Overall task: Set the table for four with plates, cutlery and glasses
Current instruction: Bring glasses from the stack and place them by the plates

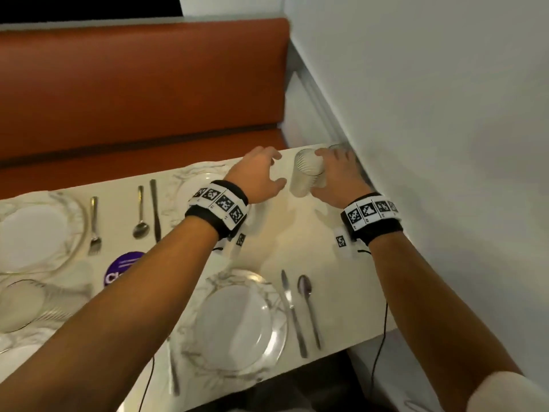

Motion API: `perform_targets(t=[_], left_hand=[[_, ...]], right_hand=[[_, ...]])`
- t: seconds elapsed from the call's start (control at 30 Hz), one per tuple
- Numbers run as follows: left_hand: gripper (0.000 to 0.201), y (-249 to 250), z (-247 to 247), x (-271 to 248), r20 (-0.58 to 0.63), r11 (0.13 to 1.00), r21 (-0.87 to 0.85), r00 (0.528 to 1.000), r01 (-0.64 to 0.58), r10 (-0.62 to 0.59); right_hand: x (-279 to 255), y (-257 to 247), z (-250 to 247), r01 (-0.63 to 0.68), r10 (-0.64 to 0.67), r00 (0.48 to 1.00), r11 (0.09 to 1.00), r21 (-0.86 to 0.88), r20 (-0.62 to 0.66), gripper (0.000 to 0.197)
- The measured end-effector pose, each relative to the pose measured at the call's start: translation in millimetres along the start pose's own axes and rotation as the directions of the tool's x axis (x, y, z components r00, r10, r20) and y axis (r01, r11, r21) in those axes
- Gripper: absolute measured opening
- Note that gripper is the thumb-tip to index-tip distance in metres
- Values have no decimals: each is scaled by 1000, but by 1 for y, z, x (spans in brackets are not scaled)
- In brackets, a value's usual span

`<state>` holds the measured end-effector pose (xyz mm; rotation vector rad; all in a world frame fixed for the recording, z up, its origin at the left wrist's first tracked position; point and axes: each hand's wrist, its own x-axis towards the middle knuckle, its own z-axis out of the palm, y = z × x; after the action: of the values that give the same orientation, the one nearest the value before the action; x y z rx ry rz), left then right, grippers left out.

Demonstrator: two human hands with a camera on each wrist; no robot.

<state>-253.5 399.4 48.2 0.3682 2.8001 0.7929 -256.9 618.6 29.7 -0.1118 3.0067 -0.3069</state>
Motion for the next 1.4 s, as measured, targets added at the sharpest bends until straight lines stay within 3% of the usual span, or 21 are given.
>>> perform_targets(t=[0.13,0.3,0.4,0.53,0.83,1.13,1.4], left_hand=[[86,31,28,62,77,990,141,997,-13,2],[122,47,67,104,194,947,320,980,-21,-44],[122,44,84,112,220,948,318,972,3,-77],[104,41,87,106,154,982,189,987,15,-45],[97,-16,45,5,-114,982,-69,977,174,-181],[91,-101,21,-117,-157,945,-154,937,290,-313],[91,-140,21,-178,-171,933,-136,920,334,-354]], right_hand=[[38,47,-5,28,-29,1000,998,-54,-12,96],[69,74,3,47,-29,989,991,-123,143,117],[74,77,10,42,-27,984,996,-81,177,112],[69,72,14,8,-6,991,1000,-17,135,89],[1,9,15,38,-50,998,976,214,48,86],[-66,-74,55,88,-134,983,947,308,130,90],[-99,-114,86,65,-118,979,953,295,167,92]])
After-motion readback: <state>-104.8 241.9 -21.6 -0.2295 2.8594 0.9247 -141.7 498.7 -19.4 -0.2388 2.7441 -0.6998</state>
